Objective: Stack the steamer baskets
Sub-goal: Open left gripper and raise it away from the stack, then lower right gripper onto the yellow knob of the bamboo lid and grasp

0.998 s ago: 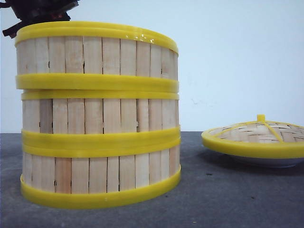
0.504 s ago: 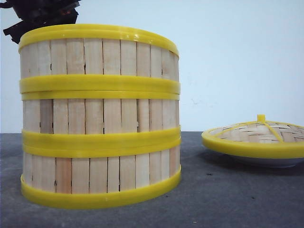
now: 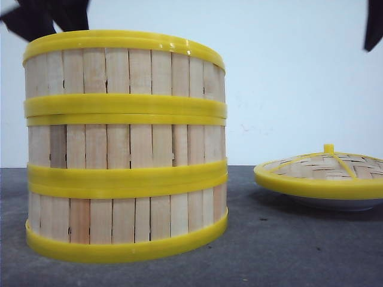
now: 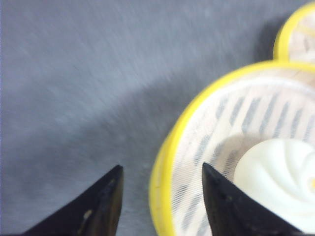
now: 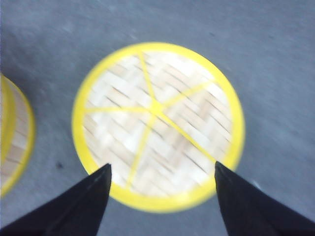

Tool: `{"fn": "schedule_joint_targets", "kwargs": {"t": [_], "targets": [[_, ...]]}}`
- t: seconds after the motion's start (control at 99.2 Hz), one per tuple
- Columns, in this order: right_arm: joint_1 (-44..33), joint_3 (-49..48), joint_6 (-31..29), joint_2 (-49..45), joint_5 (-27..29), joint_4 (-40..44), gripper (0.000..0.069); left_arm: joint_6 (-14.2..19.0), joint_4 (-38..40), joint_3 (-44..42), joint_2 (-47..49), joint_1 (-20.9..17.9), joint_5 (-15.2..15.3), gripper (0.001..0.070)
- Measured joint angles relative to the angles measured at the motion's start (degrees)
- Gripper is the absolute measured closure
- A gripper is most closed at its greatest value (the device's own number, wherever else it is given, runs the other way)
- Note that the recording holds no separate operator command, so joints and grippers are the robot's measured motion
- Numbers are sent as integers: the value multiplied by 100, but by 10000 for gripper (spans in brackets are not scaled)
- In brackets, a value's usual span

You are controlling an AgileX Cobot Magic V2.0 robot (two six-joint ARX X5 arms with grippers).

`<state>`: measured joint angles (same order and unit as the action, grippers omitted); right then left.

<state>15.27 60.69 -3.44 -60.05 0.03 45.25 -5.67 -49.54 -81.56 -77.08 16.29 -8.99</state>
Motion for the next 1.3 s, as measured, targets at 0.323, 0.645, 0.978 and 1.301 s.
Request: {"fn": "schedule_joint_targets", "kwargs": {"t": [0.323, 0.645, 0.978, 1.301], "targets": [[0, 0, 0, -1495, -168, -1259, 281, 37, -315, -2, 684, -584, 321, 410], [-33, 0, 0, -2568, -157, -1666, 281, 37, -380, -2, 697, -855, 326, 410], [-35, 0, -7, -2883, -116, -1853, 321, 37, -382, -2, 697, -855, 328, 410], [-42, 7, -72, -2881, -107, -1884, 596, 37, -380, -2, 697, -859, 328, 410]]}}
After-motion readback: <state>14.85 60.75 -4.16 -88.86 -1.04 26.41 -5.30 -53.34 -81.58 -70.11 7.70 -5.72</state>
